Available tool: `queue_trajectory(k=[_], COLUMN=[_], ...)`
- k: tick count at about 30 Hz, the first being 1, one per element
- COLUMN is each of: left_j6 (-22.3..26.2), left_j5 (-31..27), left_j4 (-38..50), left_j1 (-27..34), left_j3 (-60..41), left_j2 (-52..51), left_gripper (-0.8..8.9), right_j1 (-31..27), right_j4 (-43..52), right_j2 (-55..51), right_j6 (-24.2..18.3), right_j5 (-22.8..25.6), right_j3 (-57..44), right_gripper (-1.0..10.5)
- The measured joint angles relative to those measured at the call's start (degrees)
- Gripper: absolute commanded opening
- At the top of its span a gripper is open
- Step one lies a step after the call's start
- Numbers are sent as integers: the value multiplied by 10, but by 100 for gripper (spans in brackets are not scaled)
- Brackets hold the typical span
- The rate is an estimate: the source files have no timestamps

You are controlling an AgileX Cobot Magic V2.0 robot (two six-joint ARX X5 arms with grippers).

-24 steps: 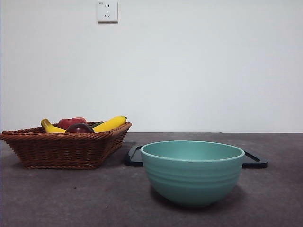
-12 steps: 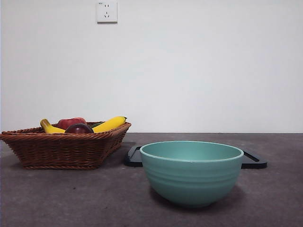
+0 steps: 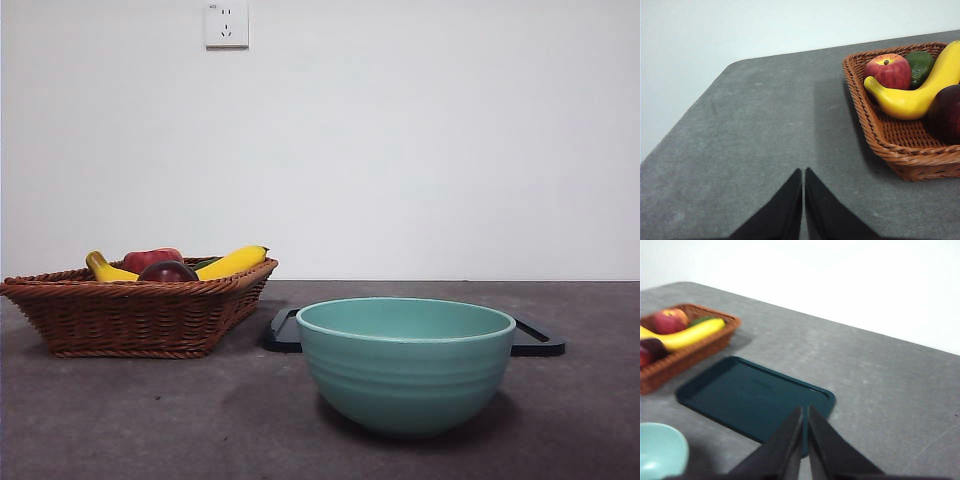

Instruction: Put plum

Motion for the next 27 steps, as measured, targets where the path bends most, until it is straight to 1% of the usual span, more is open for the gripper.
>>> queue_trajectory(k=[4,9,13,19,27], left_j6=[0,0,0,0,0], left_j5=[0,0,0,0,0], left_j4=[0,0,0,0,0], left_j1=[0,0,0,0,0], left_j3=[0,0,0,0,0], left_j2=[0,0,0,0,0], left_gripper=[8,8,8,8,8], right_j1=[-1,-3,-4,-17,-30], right_j4=[56,58,63,62,78], right_j2=[-54,-97,-114,-127,-131], right_j6=[-3,-4,-3,-1,13], right_j5=[43,80,93,94,99], right_j3=[-93,-154,-180,-205,-212], right_gripper=[8,8,8,8,8])
